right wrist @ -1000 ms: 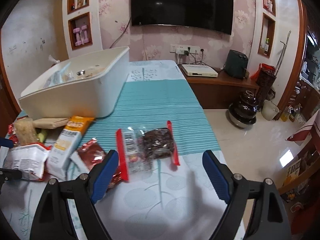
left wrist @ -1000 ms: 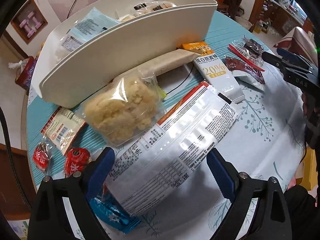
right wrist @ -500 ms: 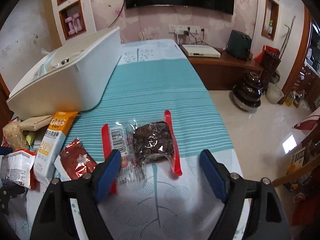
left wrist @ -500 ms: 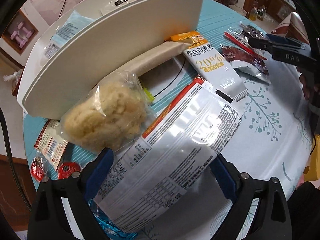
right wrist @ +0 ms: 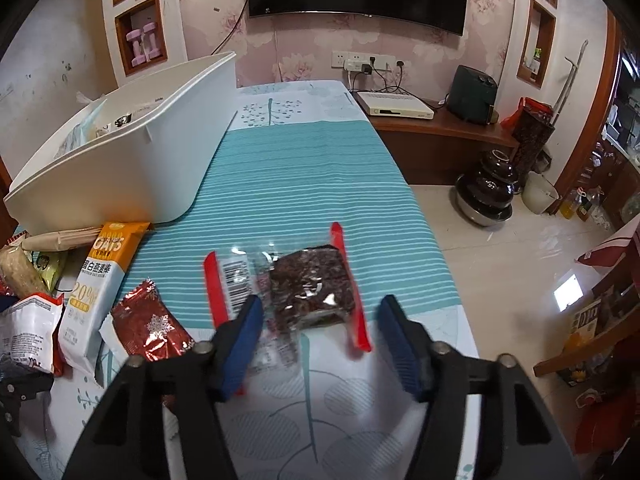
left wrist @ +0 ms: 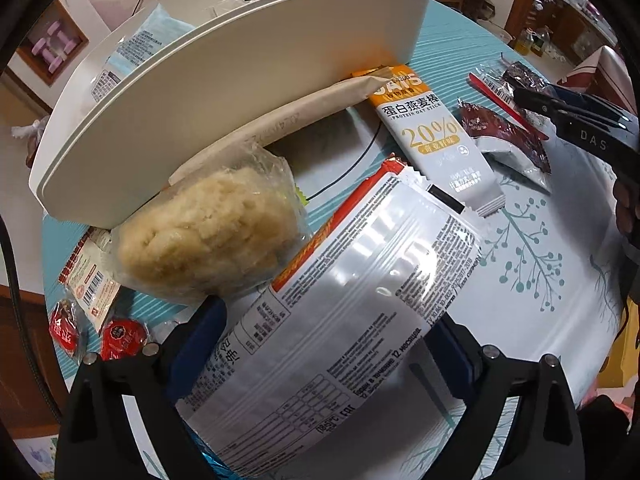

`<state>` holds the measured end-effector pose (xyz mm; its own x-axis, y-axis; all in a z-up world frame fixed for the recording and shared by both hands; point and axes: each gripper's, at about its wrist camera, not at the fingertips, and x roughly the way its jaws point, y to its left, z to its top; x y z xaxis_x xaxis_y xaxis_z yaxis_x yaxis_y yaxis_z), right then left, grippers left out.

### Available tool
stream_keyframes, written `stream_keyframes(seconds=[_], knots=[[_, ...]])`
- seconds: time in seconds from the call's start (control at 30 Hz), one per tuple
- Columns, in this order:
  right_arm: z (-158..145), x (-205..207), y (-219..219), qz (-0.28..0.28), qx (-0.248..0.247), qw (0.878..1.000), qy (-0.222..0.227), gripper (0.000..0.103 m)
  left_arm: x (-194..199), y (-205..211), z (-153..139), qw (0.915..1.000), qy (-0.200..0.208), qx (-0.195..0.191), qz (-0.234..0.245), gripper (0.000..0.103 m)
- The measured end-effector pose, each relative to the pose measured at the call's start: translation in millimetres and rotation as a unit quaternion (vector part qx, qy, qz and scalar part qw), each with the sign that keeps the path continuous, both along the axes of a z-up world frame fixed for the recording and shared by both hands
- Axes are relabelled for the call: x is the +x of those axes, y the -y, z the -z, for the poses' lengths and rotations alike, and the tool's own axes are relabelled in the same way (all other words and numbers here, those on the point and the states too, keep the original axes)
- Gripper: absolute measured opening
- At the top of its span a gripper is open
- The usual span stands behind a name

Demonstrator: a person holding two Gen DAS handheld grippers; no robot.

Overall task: Organize snacks
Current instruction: 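Grasp the long white wafer pack with left tool while right tool grasps the jerky bag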

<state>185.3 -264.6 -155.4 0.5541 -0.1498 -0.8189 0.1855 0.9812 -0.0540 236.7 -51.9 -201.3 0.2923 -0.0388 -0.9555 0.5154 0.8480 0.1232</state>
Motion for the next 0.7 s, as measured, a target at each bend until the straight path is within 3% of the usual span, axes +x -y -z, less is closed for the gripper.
stream_keyframes(seconds=[0.37,0.7], knots=[[-3,-4,0,-0.003,-0.006,1.000,0.003,0.043,-17,0,1,1.0000,-0.001,0.006,-0.005,0.076],[-6,-15,1,0.009,0.008,1.000,0.002,0.042,-33,-5,-10,0.9997,-0.017,0.013,-0.008,0.061]])
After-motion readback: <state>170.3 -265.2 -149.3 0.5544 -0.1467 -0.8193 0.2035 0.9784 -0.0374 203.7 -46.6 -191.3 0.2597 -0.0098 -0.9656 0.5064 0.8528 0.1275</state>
